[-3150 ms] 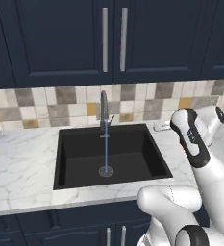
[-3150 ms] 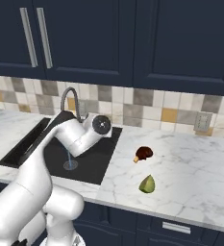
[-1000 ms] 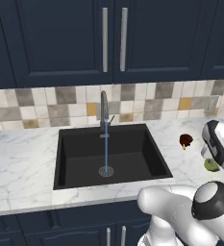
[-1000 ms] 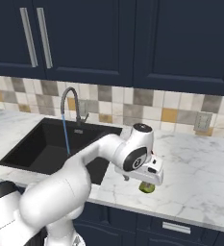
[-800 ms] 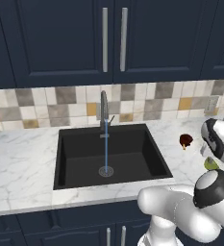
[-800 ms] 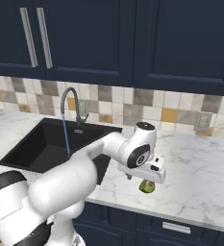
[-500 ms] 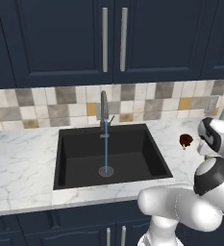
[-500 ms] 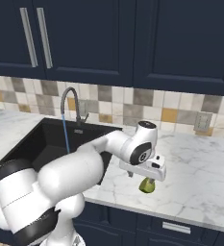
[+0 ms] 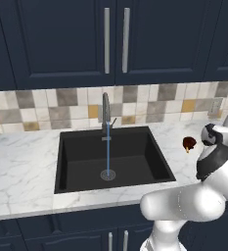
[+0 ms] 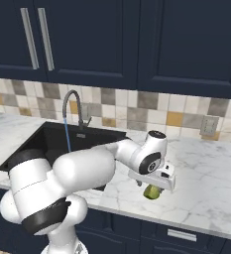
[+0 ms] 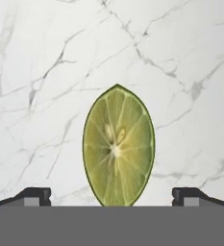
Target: Turn on the sink faucet. Then move the lemon wedge from the counter to the sink. Turn off the sink. Move the vegetable from the sink to the pot next to the stove. Finally move the pot to the rear left burner.
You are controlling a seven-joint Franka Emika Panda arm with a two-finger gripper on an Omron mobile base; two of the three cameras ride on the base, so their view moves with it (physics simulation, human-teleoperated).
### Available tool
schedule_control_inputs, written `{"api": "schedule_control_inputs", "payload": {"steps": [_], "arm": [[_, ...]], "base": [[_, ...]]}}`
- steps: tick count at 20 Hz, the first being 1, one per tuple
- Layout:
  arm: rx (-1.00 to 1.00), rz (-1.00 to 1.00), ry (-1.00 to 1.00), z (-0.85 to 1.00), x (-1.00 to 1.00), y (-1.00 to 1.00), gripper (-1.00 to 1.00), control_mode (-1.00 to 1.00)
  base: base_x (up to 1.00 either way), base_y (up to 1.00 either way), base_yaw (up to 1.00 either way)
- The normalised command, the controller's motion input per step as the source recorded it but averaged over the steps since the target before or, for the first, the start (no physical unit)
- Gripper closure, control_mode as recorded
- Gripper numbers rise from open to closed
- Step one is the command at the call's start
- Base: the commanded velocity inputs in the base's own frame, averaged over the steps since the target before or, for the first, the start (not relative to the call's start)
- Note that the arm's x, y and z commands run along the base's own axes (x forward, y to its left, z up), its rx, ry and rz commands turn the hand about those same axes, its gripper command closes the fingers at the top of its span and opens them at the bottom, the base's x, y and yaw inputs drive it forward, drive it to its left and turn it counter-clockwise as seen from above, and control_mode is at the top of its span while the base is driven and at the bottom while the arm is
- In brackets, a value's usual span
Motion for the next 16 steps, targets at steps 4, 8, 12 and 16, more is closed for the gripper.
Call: {"api": "schedule_control_inputs", "payload": {"steps": [4,8,12,16], "arm": [[0.0,0.0,0.01,-0.21,0.2,-0.04,-1.0,-1.0],[0.0,0.0,0.01,-0.22,0.12,-0.02,-1.0,-1.0],[0.0,0.0,0.0,-0.22,0.05,-0.06,-1.0,-1.0],[0.0,0.0,0.01,-0.23,0.01,-0.08,-1.0,-1.0]], "base": [[0.0,0.0,0.0],[0.0,0.0,0.0],[0.0,0.0,0.0],[0.0,0.0,0.0]]}}
